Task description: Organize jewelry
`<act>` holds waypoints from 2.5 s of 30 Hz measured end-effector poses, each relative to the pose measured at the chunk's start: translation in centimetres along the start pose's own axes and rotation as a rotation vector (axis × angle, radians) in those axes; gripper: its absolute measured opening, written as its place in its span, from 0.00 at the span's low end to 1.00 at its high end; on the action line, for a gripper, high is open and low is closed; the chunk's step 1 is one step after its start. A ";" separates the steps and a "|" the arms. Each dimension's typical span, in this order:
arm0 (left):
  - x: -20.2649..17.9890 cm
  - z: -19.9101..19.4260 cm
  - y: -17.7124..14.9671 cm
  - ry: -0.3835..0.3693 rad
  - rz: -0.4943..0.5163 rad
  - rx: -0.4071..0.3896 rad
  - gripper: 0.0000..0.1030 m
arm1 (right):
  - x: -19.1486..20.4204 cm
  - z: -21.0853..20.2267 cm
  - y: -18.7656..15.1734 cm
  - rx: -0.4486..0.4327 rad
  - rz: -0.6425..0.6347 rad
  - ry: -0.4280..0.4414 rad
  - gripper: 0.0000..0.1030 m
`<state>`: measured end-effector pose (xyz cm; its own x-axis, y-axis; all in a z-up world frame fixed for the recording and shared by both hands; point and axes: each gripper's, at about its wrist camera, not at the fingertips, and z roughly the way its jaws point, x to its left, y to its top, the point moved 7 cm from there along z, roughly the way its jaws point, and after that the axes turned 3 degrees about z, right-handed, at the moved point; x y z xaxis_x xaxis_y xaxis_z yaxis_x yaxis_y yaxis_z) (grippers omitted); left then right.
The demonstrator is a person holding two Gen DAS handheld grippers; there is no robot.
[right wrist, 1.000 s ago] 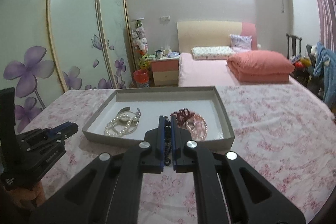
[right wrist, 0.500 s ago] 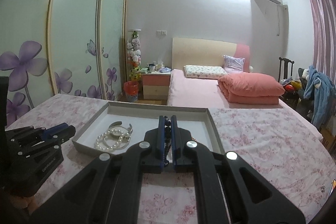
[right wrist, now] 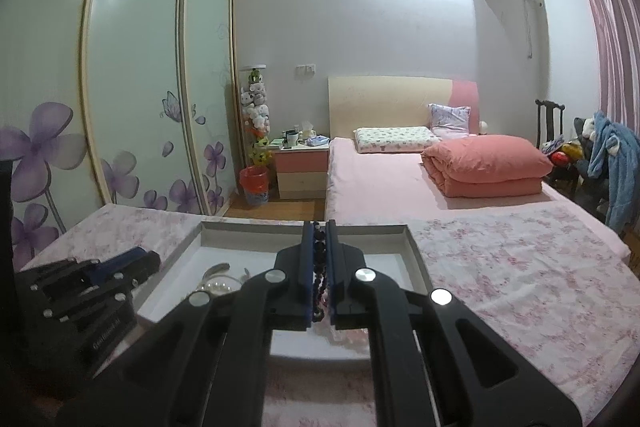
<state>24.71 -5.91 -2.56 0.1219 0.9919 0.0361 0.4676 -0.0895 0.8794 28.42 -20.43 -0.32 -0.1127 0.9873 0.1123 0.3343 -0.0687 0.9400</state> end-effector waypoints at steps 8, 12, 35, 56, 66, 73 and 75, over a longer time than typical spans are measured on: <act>-0.8 3.6 0.3 -0.032 -0.005 0.032 0.14 | -0.3 4.2 -0.2 0.064 0.061 0.043 0.06; -1.0 5.2 0.4 -0.042 0.001 0.053 0.14 | -0.5 6.1 -0.6 0.112 0.107 0.070 0.08; 5.8 -1.0 -0.9 0.011 -0.162 0.053 0.37 | -3.2 -0.8 -2.2 0.146 0.169 0.019 0.46; 5.0 -13.0 -3.8 0.090 -0.075 -0.104 0.98 | 0.6 -13.0 -4.5 0.017 0.039 -0.013 0.96; 4.4 -14.7 -5.5 0.117 -0.064 -0.156 0.98 | 1.2 -15.3 -5.9 -0.048 -0.022 -0.026 0.96; 4.2 -15.4 -5.9 0.114 -0.068 -0.171 0.98 | 1.2 -15.7 -6.3 -0.064 -0.011 -0.012 0.96; 4.2 -15.4 -6.1 0.114 -0.069 -0.170 0.98 | 1.0 -15.7 -6.3 -0.064 -0.003 -0.017 0.96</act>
<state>8.95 0.23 -0.44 -0.0101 0.9998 0.0179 0.3158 -0.0138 0.9487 11.51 -21.27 -1.11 -0.0977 0.9898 0.1040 0.2729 -0.0739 0.9592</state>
